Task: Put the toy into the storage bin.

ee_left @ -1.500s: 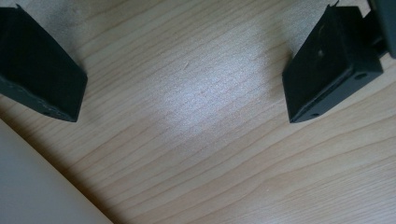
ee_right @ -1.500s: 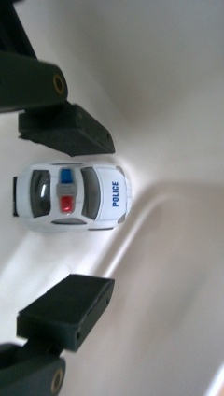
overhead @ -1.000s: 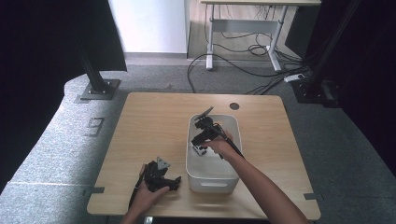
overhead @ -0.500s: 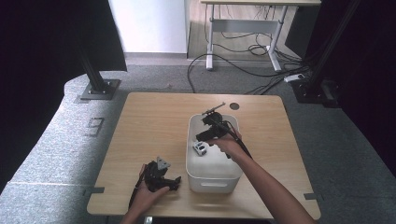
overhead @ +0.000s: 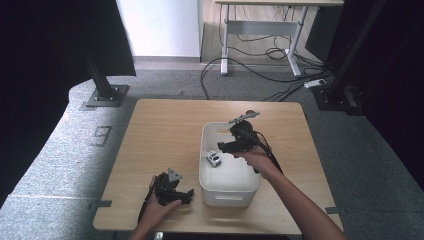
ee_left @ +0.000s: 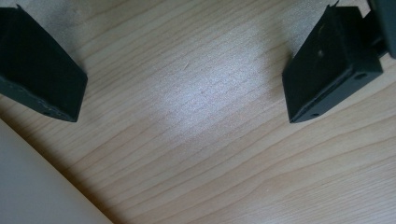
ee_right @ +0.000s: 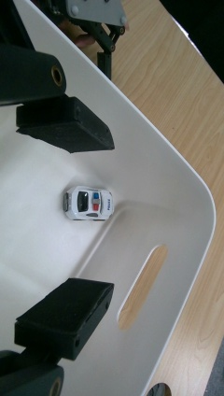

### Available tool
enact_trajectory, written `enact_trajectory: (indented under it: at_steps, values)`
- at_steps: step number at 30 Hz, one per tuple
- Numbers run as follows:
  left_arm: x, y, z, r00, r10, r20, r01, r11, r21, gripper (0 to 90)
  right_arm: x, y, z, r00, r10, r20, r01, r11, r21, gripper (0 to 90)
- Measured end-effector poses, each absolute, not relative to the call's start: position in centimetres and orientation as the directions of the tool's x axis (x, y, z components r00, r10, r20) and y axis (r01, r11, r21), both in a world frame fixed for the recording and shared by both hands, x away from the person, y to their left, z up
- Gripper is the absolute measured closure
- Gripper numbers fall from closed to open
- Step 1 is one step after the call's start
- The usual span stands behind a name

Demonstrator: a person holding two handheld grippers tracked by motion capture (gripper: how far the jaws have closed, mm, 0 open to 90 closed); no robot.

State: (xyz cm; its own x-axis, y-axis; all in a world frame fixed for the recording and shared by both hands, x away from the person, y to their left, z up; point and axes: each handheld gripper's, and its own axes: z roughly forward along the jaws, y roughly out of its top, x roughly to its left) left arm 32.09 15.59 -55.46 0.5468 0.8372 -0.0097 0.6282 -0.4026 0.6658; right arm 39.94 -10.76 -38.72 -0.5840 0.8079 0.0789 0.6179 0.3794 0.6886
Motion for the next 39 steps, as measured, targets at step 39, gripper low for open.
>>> enact_trajectory:
  at_steps: [39]
  values:
    - [32.1,15.6,-55.4,0.547,0.837,-0.010,0.629,-0.404,0.664,0.0,33.9,-25.3,-41.4,-0.481,0.866,0.139,0.495,0.137,0.858,27.9]
